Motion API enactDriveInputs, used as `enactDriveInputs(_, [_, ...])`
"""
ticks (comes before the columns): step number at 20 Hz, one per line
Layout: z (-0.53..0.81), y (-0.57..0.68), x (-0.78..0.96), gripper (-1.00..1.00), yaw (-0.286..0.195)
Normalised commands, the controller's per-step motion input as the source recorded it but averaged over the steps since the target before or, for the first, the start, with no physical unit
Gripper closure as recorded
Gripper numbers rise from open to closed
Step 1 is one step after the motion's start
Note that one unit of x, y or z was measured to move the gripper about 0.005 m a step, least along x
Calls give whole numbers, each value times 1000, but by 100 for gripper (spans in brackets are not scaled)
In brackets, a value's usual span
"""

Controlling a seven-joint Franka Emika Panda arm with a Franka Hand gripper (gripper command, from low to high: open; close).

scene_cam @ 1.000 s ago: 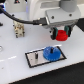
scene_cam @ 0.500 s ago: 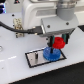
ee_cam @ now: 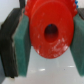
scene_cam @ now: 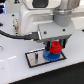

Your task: Insert the blue gear onto the right peg, followed by the red gear

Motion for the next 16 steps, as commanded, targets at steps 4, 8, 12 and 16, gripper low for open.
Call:
enactDriveInputs(4, [366, -29, -4, 100, 0])
enactDriveInputs(8, [149, -47, 75, 100, 0])
enactDriveInputs(12, [27, -136, 165, 100, 0])
enactDriveInputs(16, [-76, -144, 203, 100, 0])
